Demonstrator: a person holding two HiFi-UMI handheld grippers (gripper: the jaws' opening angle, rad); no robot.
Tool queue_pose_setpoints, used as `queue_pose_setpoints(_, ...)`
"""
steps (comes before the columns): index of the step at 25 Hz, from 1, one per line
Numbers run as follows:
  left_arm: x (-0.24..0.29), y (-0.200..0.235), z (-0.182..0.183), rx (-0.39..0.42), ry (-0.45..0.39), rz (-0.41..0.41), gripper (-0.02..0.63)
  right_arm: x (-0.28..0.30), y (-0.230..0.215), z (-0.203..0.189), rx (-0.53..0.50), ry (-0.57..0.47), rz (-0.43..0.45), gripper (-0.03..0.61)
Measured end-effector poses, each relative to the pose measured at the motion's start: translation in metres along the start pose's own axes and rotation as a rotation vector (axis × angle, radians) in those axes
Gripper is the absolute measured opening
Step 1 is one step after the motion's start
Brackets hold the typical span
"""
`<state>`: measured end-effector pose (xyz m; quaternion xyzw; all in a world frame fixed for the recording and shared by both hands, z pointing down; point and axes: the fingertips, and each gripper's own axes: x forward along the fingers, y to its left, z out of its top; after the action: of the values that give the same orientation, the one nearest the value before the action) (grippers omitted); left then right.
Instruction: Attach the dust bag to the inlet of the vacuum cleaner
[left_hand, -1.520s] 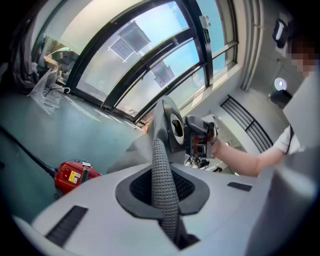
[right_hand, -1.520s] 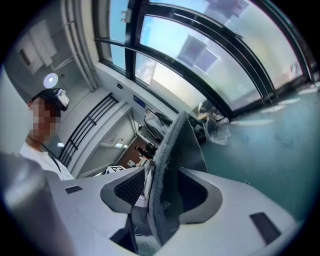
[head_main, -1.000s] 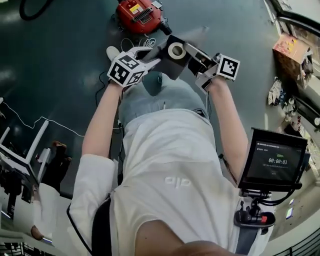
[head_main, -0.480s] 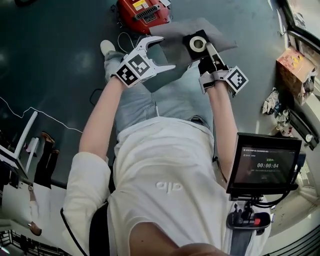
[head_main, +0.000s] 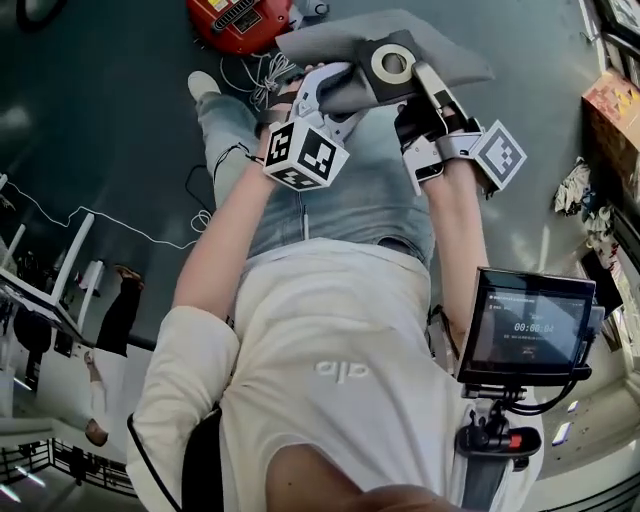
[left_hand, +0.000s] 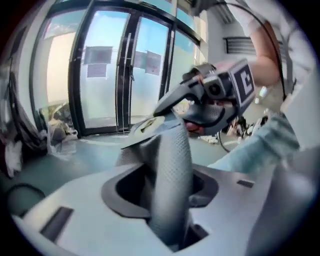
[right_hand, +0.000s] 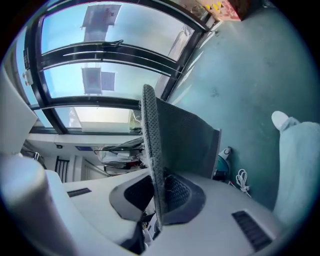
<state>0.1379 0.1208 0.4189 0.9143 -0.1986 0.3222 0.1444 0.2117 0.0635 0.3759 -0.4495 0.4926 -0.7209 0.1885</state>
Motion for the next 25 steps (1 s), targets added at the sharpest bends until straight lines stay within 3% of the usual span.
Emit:
queue_pose_setpoints(1,-0.002,-0.01,0.005,-0.075,-0.013,-0.05,0.121,-0.013,-0.004,0.002,-0.002,0.002,-0.013,0.034)
queue_pose_setpoints(3,-0.002,-0.025,0.007,-0.179,-0.003,-0.153,0.026,-0.031,-0.013,0.002,-0.033,0.015,-0.032,0.035)
queue_pose_setpoints(6,0.009,-0.039,-0.016,-0.194,0.082,-0.255,0.017,-0.031,-0.04,-0.001,-0.085,0.038,-0.098,0.035)
queue_pose_setpoints(9,0.029,-0.04,-0.066,-0.265,0.173,-0.3,0.017,-0.002,-0.089,-0.007,-0.132,0.081,-0.199,0.035)
queue_pose_setpoints(13,0.065,-0.031,-0.15,-0.365,0.255,-0.304,0.017,0.043,-0.176,-0.019,-0.126,0.124,-0.339,0.036)
queue_pose_setpoints(18,0.107,0.0,-0.273,-0.43,0.37,-0.292,0.017,0.132,-0.289,-0.052,-0.062,0.213,-0.491,0.035)
queue_pose_setpoints(20,0.112,0.008,-0.294,-0.446,0.376,-0.287,0.017,0.155,-0.303,-0.059,-0.055,0.224,-0.481,0.035)
queue_pose_setpoints(25,0.107,0.023,-0.301,-0.438,0.319,-0.253,0.015,0.172,-0.296,-0.063,0.012,0.307,-0.324,0.071)
